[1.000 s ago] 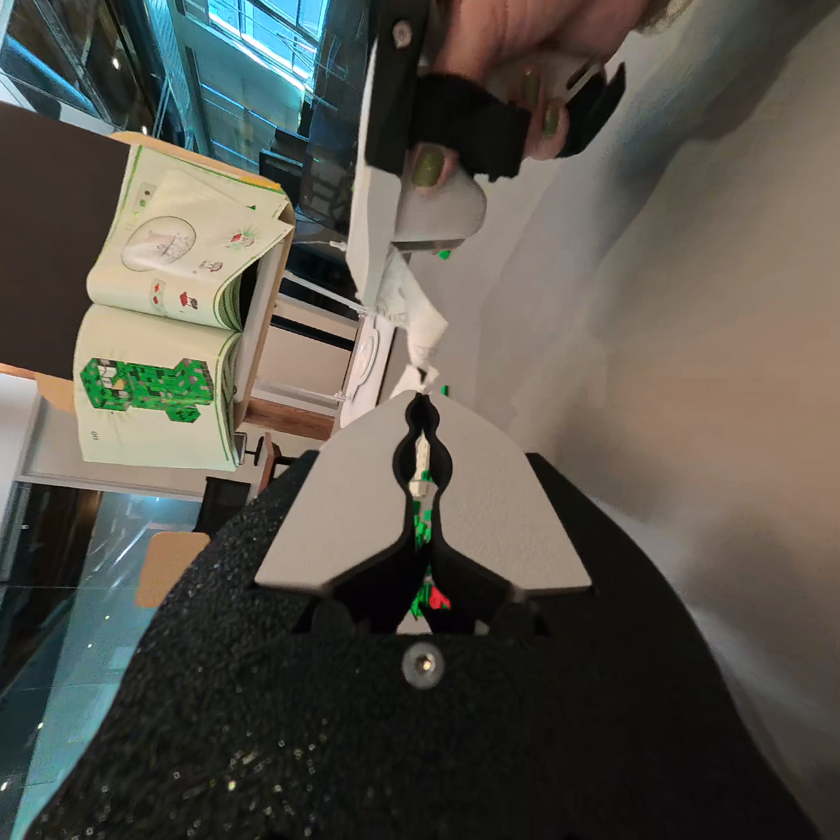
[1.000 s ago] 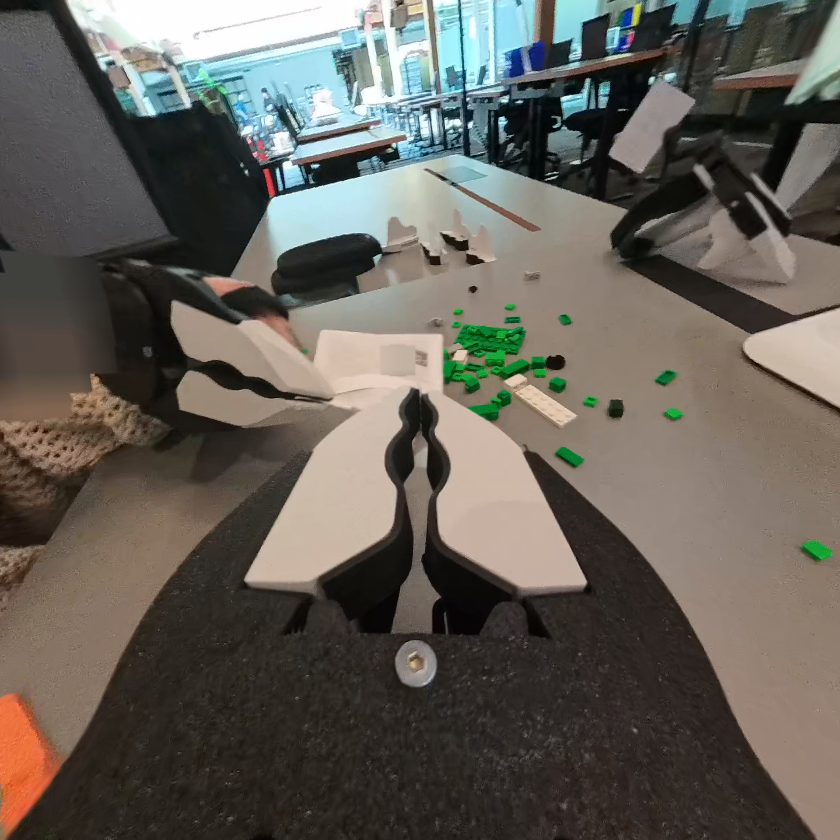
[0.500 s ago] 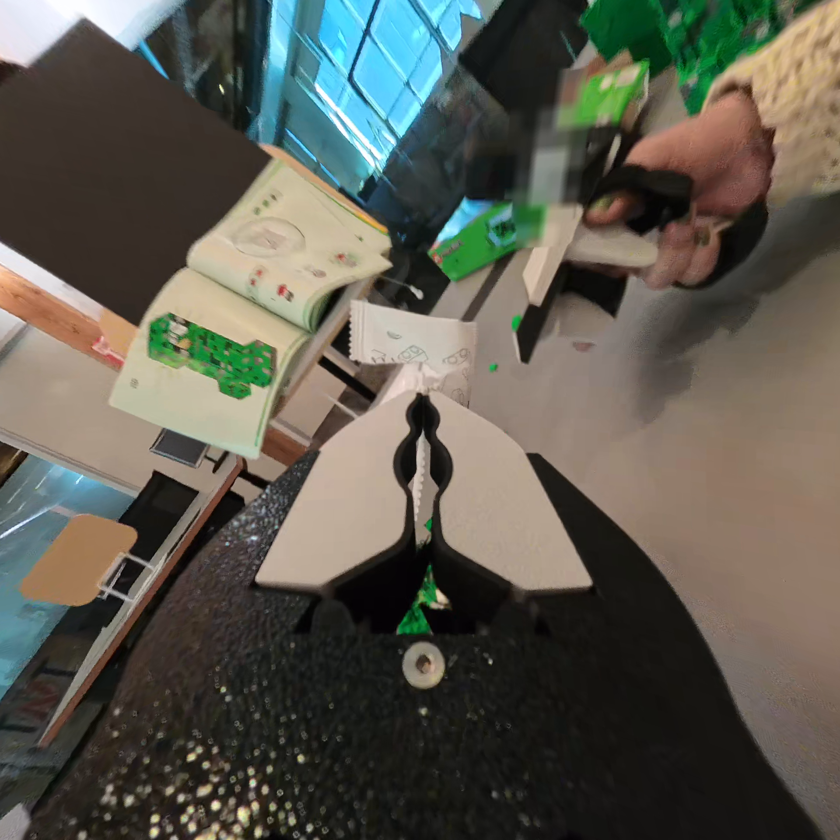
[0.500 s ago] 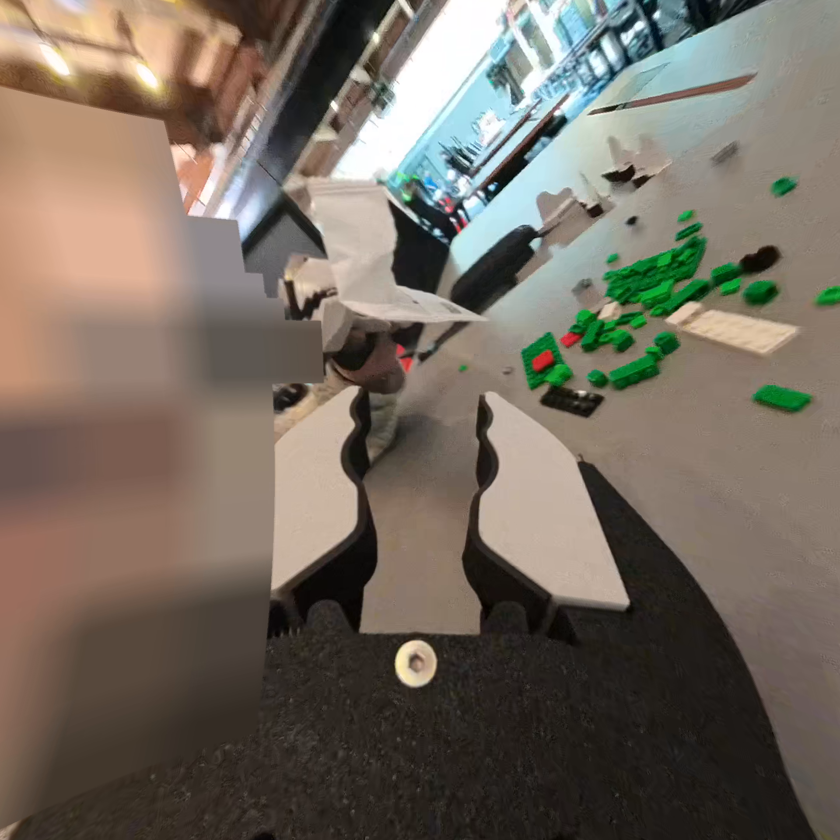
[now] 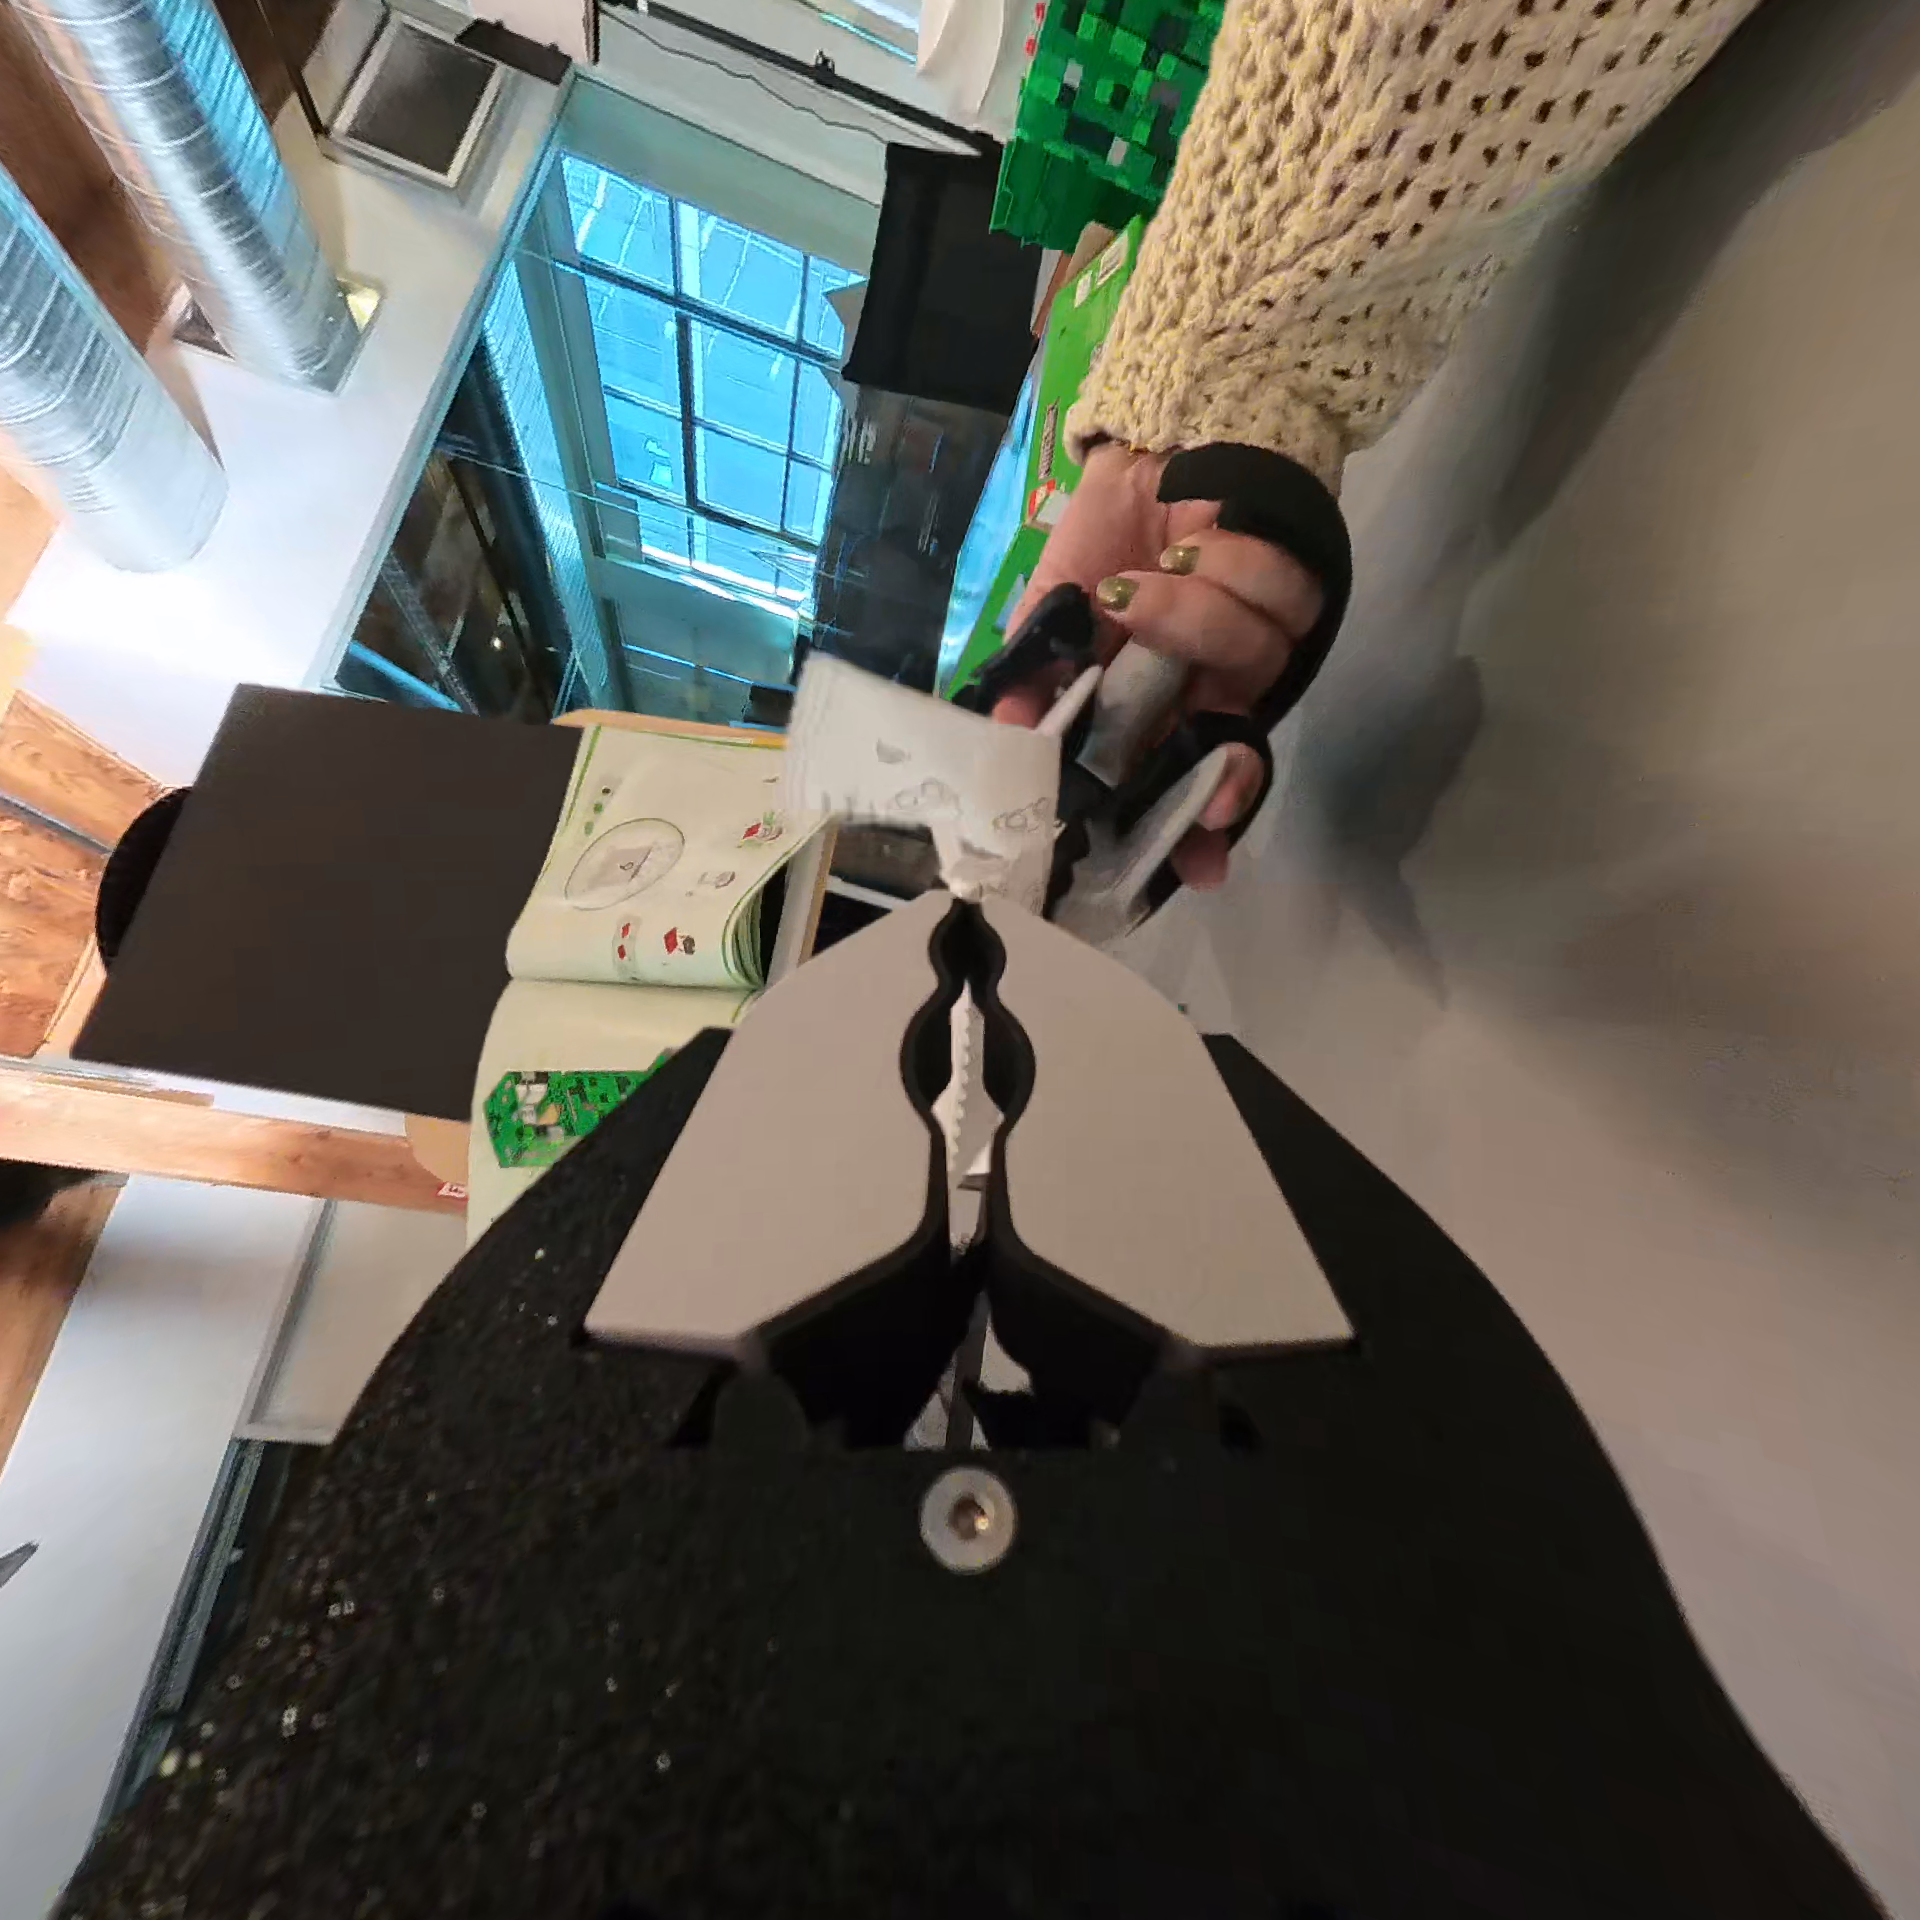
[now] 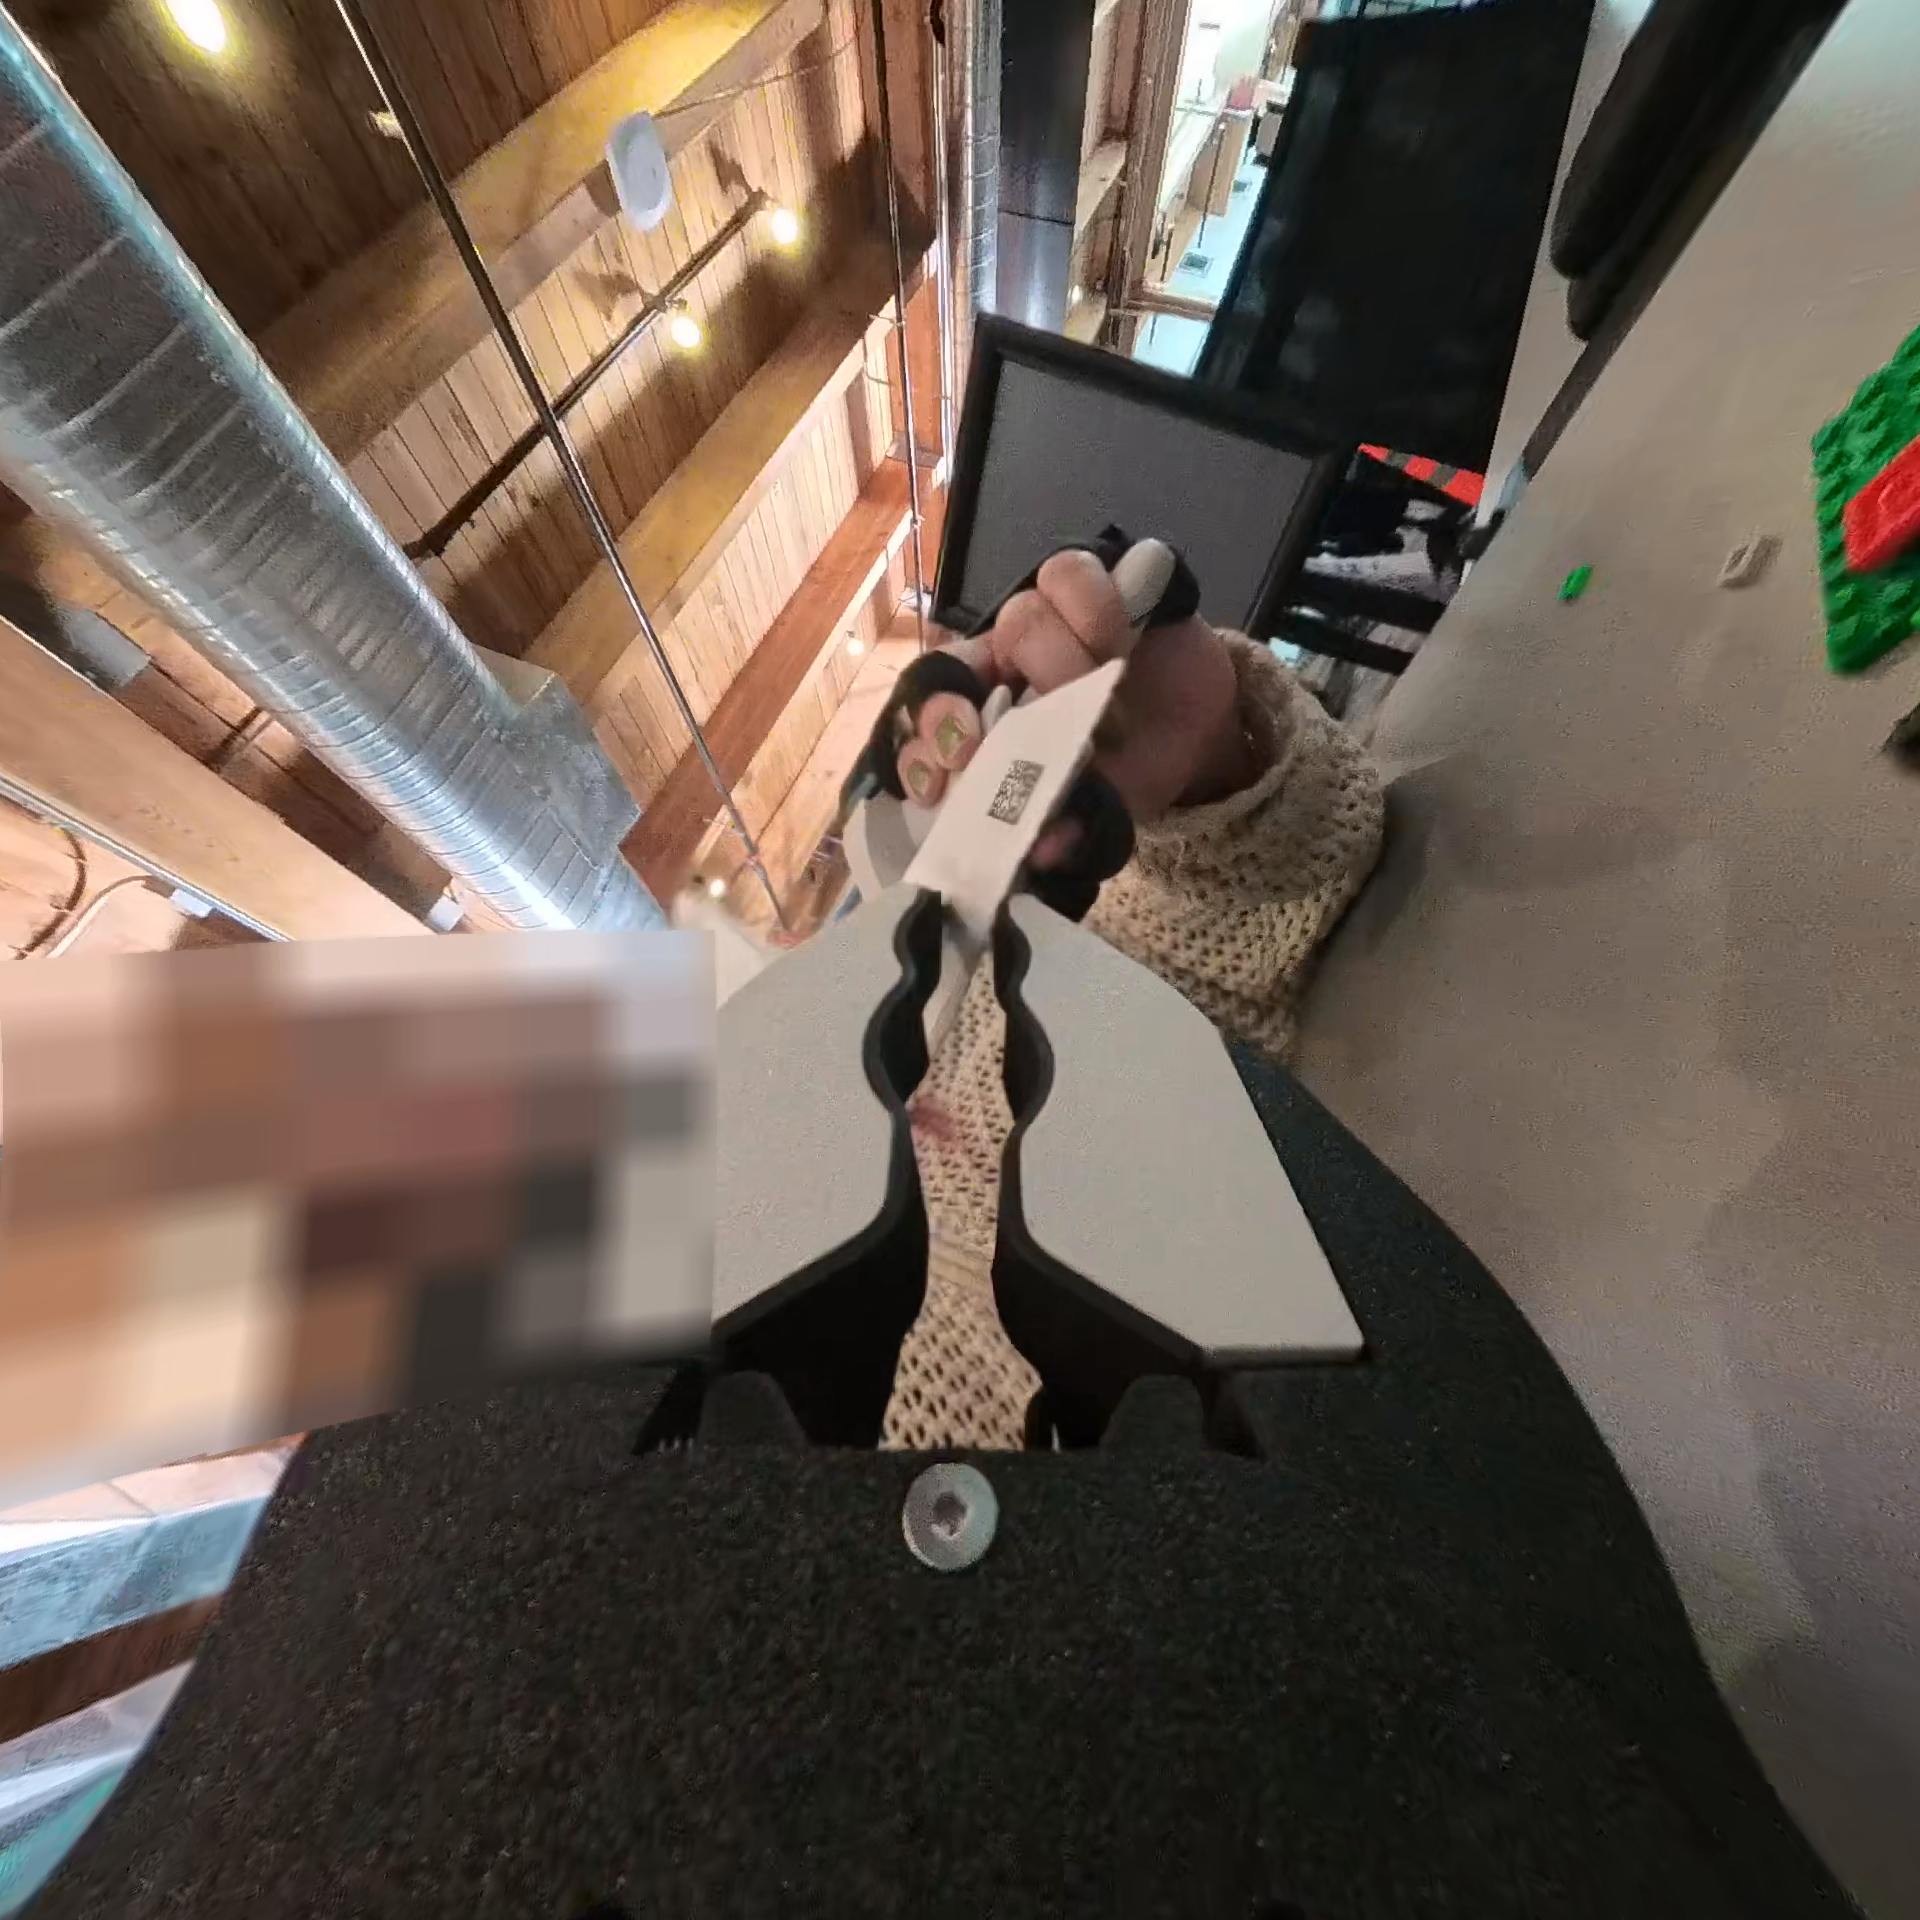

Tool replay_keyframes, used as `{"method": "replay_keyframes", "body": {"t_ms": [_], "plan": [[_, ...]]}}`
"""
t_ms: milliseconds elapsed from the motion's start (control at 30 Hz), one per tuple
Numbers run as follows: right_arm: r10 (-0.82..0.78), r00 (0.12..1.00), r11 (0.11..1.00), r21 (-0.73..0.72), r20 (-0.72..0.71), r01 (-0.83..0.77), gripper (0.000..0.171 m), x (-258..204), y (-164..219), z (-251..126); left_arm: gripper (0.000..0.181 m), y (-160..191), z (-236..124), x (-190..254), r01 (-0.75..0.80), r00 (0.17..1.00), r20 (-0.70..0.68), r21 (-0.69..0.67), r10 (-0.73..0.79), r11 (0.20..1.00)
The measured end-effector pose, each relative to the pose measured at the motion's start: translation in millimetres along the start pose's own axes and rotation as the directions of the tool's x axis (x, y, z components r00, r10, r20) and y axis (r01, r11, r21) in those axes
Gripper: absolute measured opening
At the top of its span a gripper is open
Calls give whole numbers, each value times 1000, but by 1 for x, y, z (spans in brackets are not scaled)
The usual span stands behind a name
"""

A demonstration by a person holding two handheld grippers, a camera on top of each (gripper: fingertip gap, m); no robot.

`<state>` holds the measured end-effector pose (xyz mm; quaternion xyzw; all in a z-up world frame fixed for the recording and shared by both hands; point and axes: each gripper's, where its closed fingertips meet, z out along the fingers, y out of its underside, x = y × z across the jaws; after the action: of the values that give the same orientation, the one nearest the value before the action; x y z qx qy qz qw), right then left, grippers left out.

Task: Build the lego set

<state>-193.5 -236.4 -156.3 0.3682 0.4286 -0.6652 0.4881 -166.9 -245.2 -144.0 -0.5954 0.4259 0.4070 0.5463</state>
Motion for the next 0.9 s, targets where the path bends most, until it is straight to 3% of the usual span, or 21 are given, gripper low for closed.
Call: {"method": "replay_keyframes", "body": {"t_ms": [233,333,400,500,567,633,733,900], "plan": [[-173,980,974,133,-103,186,8,18,-63,-12,6,66,7,-2,202,979,58,-167,-195,965],[-300,932,933,143,-201,331,8,28,-84,-19,32,104,-2,-6,415,910,131,-219,-394,883],[-402,870,894,84,-286,441,8,36,-90,-22,44,128,-12,-8,596,803,181,-223,-568,772],[-580,736,789,-16,-349,614,8,40,-96,-20,49,147,-17,-6,867,496,139,-145,-857,478],[-678,639,700,-56,-362,712,8,40,-100,-17,50,151,-15,-4,955,283,61,-109,-957,275],[-745,556,628,-108,-368,771,8,43,-102,-16,49,161,-11,0,978,168,44,-130,-985,161],[-840,413,509,-245,-353,825,8,54,-100,-13,34,169,-4,2,984,124,33,-130,-992,119],[-921,238,349,-385,-307,854,8,59,-95,-10,15,175,-1,10,975,146,-9,-168,-989,146]]}}
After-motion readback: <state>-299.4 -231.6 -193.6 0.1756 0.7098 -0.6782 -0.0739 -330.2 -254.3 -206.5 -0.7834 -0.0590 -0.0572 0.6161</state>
